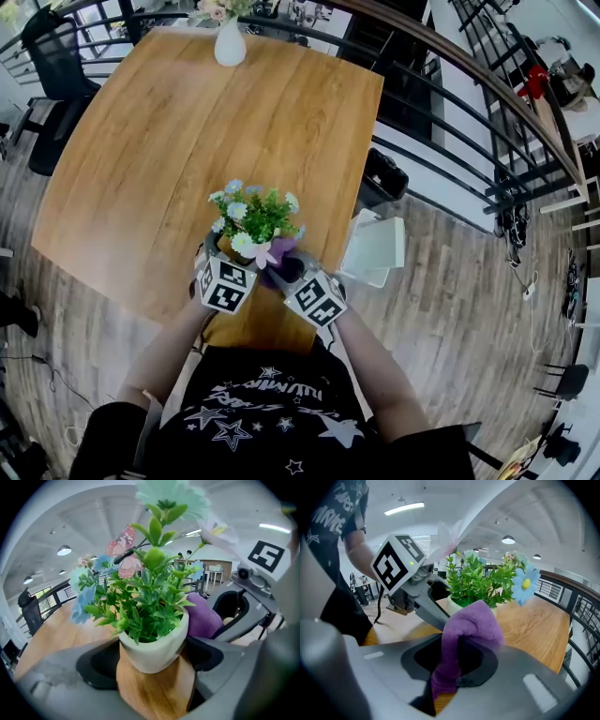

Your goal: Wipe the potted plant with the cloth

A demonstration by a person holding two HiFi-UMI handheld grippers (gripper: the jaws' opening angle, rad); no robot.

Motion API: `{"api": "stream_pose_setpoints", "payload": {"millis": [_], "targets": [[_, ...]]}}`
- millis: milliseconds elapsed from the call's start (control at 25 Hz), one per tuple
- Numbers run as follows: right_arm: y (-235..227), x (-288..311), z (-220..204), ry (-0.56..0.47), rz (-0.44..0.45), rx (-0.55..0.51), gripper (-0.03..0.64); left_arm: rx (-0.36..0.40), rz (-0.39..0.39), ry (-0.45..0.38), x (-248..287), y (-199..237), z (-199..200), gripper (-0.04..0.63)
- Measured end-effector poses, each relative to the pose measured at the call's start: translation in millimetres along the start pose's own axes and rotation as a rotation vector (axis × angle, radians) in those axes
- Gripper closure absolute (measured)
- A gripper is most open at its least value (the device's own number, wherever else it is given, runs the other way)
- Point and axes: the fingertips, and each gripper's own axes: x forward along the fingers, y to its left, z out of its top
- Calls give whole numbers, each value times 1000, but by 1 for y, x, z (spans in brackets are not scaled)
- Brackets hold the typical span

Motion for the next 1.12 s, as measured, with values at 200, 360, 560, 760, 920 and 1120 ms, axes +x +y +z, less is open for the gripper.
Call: {"api": "stream_pose_setpoints", "payload": {"millis": [200, 360, 560, 760, 920, 1120], "targets": [[1, -1, -1, 1, 2, -4, 533, -62, 35, -5, -8, -6, -2, 149], [-2, -3, -5, 9, 1, -10, 533, -50, 14, -6, -16, -16, -9, 152], [-5, -2, -4, 19, 1, -23, 532, -50, -27, -3, -24, -29, -12, 152], [-10, -3, -4, 34, -12, -40, 533, -27, -73, -10, -29, -36, -20, 152], [-10, -2, -7, 40, -18, -43, 533, -6, -113, -44, -32, -26, -23, 151], [-11, -4, -8, 46, -20, -41, 532, 196, -275, -22, -23, -14, -31, 136]]}}
